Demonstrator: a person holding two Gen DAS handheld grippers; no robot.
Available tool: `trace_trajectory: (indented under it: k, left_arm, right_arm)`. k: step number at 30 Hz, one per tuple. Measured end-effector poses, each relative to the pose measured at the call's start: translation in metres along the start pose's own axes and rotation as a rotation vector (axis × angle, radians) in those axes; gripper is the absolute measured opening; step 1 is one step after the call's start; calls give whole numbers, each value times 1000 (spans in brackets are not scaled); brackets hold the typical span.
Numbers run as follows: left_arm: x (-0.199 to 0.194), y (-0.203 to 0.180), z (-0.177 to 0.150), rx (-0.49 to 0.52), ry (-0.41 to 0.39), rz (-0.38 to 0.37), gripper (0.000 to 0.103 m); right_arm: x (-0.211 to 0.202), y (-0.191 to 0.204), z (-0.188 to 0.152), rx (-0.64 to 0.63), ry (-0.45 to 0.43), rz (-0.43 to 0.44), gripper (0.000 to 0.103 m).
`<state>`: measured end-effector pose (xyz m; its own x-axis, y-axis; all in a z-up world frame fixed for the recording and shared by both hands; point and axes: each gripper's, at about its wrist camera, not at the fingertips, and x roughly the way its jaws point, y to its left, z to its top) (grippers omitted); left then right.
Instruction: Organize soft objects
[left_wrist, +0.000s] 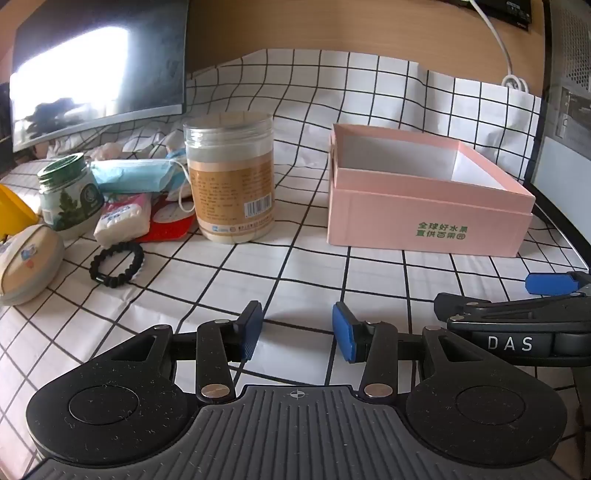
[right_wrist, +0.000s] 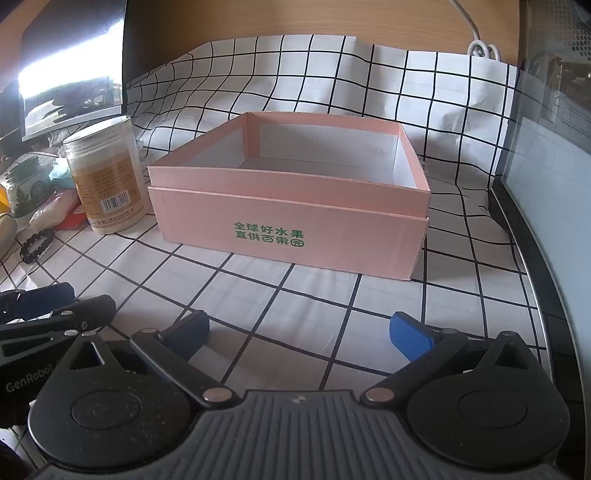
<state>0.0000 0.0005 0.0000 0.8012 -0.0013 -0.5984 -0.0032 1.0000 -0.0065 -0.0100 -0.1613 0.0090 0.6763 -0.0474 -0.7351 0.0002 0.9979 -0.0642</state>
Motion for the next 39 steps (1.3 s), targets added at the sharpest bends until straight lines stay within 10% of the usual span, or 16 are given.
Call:
trace_trajectory:
  k: [39]
  left_arm:
    - [0,0,0,4,-1,3,46]
  right_arm:
    - [0,0,0,0,0,0,103]
